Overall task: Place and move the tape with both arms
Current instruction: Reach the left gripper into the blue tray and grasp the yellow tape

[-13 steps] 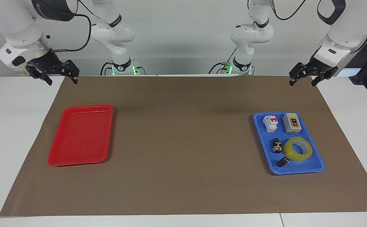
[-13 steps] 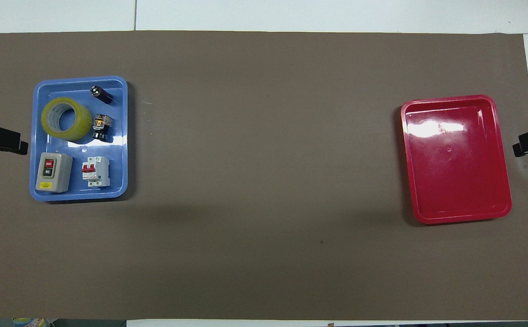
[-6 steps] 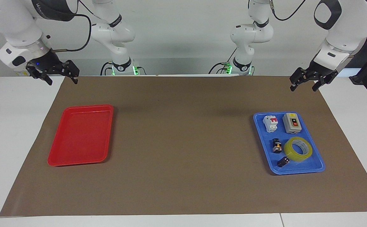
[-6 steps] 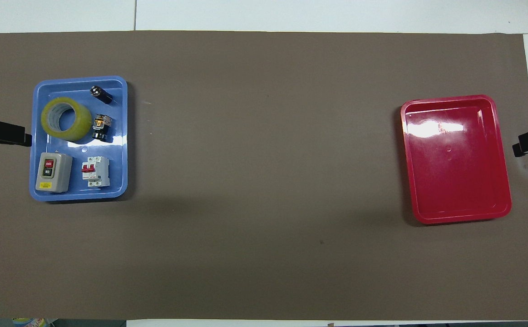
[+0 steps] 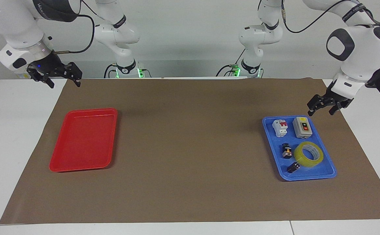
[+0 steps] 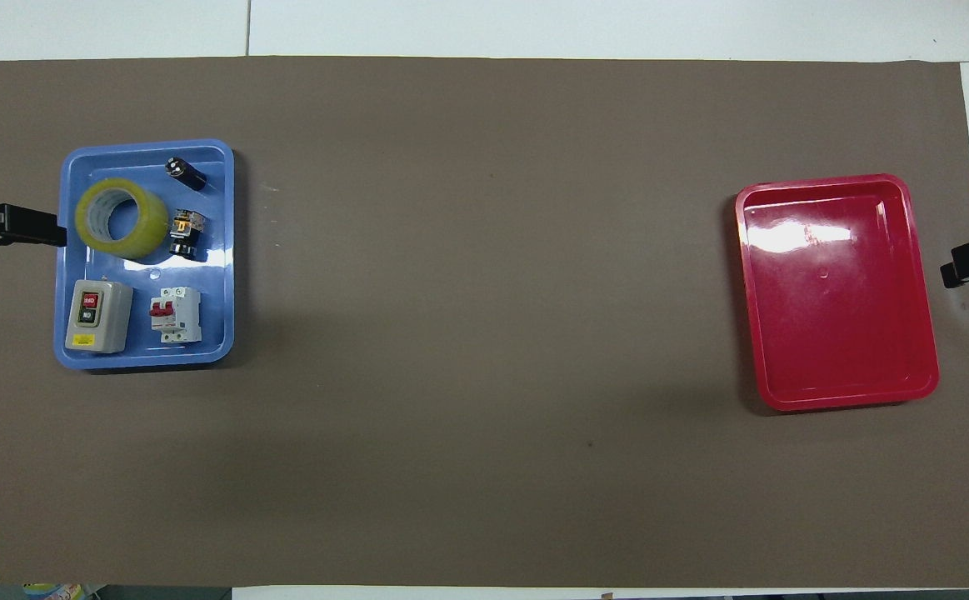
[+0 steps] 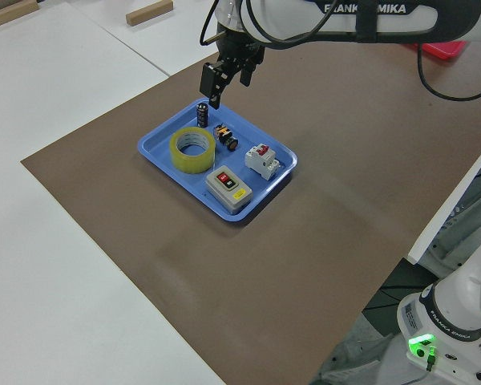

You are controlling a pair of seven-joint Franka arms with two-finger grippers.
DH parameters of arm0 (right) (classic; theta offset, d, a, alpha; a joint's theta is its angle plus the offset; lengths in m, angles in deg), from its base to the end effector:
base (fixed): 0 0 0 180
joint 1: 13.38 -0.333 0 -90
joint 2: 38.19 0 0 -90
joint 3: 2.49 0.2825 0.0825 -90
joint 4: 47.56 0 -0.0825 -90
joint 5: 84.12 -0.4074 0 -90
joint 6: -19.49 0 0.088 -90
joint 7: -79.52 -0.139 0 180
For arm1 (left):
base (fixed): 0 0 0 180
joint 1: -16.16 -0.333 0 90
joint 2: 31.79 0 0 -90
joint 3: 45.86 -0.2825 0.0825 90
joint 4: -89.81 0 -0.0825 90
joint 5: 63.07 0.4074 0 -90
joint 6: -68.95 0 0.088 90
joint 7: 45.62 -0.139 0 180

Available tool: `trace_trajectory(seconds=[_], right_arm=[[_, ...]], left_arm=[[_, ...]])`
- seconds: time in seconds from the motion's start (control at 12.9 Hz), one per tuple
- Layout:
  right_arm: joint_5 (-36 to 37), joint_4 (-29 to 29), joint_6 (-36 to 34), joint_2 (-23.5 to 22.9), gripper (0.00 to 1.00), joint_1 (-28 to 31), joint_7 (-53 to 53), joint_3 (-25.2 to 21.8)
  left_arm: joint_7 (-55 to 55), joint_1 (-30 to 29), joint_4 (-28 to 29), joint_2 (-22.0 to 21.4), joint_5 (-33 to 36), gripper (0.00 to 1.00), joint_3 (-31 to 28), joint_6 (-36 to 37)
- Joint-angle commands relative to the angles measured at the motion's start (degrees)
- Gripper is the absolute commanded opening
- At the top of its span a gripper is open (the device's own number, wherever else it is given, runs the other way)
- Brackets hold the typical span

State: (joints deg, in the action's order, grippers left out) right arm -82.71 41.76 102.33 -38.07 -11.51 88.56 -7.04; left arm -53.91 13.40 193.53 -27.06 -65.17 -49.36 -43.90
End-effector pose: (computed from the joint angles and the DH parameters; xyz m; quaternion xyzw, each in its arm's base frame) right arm 0.5563 -0.0663 0.5560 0.9981 0.0220 -0.0566 0.0046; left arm 0.6133 0.0632 0.4254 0.9991 -0.0114 0.0400 0.0096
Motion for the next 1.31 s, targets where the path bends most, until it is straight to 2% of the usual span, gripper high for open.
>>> trace_trajectory(seconds=[0.0,0.23,0.54,0.77,1.0,1.24], right_arm=[[-1.0,-0.6,-0.5,-0.1,1.00,0.4,0.0,0.2],[-1.0,-0.5,-0.5,-0.1,1.00,0.4,0.0,0.2],[-1.0,-0.6,-0.5,-0.1,1.00,0.5,0.0,0.2],[-1.0,-0.6,-0.7,-0.1,1.00,0.5,0.0,0.2],[-1.0,-0.6,-0.7,-0.1,1.00,0.5,0.1,0.2],[-1.0,-0.5,-0.7,-0.1,1.00,0.5,0.0,0.2]], left_arm=[[-2.5,-1.7,0.6,4.4,-0.4,1.00,0.2,-5.2],[-2.3,-2.0,1.6,8.3,-0.4,1.00,0.1,-11.0],[-1.8,-3.0,2.4,13.3,-0.5,0.94,0.2,-18.6],[4.7,-3.0,1.9,16.7,-0.5,0.89,0.2,-21.6],[10.6,-3.0,2.4,17.9,-0.5,0.81,0.2,-22.6],[13.8,-2.7,3.3,17.8,-0.5,0.79,0.2,-23.6]])
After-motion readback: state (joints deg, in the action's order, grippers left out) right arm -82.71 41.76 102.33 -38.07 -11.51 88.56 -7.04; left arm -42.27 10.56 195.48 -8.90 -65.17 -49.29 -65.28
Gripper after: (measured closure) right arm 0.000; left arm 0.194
